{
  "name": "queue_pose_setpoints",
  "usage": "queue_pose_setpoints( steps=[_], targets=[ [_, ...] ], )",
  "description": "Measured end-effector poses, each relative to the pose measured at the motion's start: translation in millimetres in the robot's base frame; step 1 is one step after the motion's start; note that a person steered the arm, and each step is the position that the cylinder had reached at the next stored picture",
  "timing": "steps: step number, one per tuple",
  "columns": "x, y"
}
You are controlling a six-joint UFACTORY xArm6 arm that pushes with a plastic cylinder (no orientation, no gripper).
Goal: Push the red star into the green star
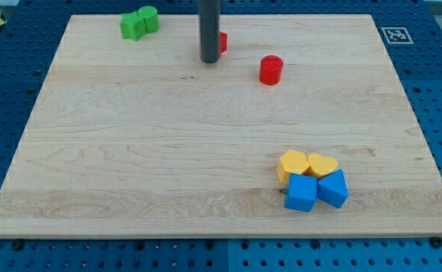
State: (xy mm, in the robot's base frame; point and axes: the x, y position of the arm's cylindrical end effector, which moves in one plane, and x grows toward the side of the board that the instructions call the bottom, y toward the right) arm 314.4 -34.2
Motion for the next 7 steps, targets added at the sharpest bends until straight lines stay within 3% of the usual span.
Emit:
queue_pose_setpoints(
  steps=[2, 3, 5, 6, 7],
  targets=[
    [-5.4, 103.7],
    [-18.0, 98.5],
    [-18.2, -41.0],
    [-18.2, -40.7],
    [-18.6, 6.8]
  ],
)
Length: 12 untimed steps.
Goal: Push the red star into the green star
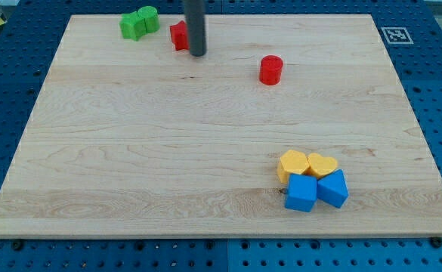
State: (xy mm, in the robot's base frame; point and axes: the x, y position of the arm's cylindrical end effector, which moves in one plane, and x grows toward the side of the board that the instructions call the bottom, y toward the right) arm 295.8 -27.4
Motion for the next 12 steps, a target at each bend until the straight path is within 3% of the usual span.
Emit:
queue_pose_setpoints(
  steps=[1, 4, 7, 9, 12],
  targets=[
    [-20.8, 9.6],
    [-31.7, -100.9],
    [-30.9, -85.5],
    [-72.7, -84.2],
    [-62.1, -117.0]
  ],
)
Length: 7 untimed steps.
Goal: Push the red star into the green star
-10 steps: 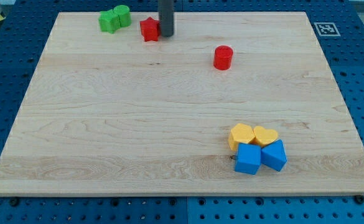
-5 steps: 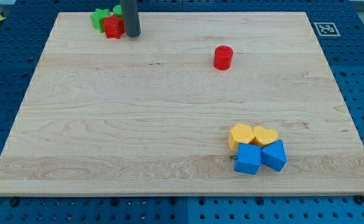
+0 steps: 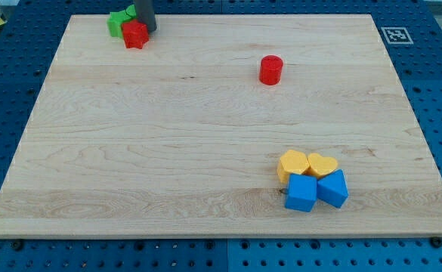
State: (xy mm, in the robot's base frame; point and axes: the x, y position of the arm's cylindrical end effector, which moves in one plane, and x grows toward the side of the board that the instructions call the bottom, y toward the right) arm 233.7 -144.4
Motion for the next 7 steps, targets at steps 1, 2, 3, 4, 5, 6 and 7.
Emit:
queue_pose_setpoints(
  steps=[1, 2, 3, 4, 5, 6, 7],
  targets=[
    [1.4, 16.0],
    [6.6, 26.1],
    [24.5, 16.1],
    [37.2, 0.2],
    [43.0, -0.5],
    [54.5, 38.9],
    [92.2, 78.6]
  ],
)
